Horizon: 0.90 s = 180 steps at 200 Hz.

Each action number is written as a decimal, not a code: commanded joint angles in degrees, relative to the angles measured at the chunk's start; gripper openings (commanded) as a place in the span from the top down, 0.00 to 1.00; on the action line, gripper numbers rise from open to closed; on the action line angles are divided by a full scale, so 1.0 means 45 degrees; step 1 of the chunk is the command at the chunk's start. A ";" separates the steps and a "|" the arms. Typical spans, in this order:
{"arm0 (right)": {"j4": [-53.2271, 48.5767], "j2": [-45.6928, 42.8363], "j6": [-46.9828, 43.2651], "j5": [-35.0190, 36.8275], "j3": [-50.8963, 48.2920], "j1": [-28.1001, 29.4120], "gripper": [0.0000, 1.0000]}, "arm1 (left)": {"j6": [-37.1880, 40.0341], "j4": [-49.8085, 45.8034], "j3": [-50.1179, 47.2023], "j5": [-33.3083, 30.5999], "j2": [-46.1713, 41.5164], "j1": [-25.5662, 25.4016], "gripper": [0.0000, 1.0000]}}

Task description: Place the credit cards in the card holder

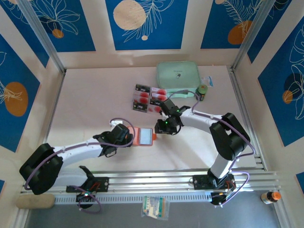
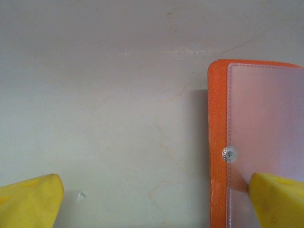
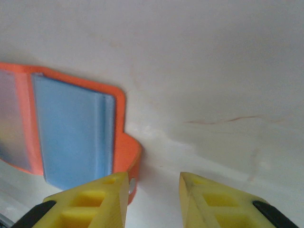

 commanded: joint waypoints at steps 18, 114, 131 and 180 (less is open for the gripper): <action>-0.1124 -0.0829 -0.1033 0.0939 0.1366 -0.1336 0.66 | -0.0383 -0.0018 -0.0052 0.0022 -0.0297 0.0137 0.00; -0.2368 0.1903 -0.1918 0.1725 0.5445 -0.2968 0.58 | -0.0672 0.0137 -0.0122 0.0067 -0.0326 0.0139 0.00; -0.2407 0.2298 -0.1921 0.1888 0.5743 -0.2949 0.57 | -0.0696 0.0149 -0.0131 0.0097 -0.0319 0.0137 0.00; -0.2320 0.3074 -0.1899 0.2062 0.5954 -0.2891 0.57 | -0.0658 0.0209 -0.0112 0.0127 -0.0265 0.0145 0.00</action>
